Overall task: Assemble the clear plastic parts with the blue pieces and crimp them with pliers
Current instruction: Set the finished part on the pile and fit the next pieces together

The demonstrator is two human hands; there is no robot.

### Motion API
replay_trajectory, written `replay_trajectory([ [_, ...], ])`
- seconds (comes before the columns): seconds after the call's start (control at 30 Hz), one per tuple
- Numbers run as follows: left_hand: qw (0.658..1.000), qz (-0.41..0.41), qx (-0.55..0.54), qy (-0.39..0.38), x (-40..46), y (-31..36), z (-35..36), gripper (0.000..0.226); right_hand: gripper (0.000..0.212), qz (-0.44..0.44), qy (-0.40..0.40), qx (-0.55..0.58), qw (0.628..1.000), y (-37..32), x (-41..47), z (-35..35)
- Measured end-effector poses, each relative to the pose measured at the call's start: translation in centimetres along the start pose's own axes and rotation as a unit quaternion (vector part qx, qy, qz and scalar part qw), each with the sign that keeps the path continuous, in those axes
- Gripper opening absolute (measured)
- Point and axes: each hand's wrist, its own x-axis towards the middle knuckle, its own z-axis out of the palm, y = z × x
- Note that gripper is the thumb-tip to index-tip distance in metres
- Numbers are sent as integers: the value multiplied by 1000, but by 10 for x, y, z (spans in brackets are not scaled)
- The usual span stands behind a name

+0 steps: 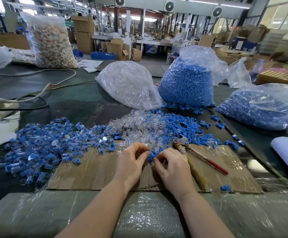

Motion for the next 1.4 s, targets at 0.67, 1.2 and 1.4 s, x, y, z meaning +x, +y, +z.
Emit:
replay_trajectory([
  [0.67, 1000, 11, 2, -26, -6, 2, -1, 26, 15, -4, 21, 22, 1000, 0, -1, 1],
  [1.2, 998, -18, -33, -55, -5, 7, -5, 21, 15, -54, 28, 82, 995, -1, -1, -2],
  [1.4, 998, -14, -13, -57, -3, 5, -4, 17, 10, -57, 42, 84, 994, 0, 0, -2],
])
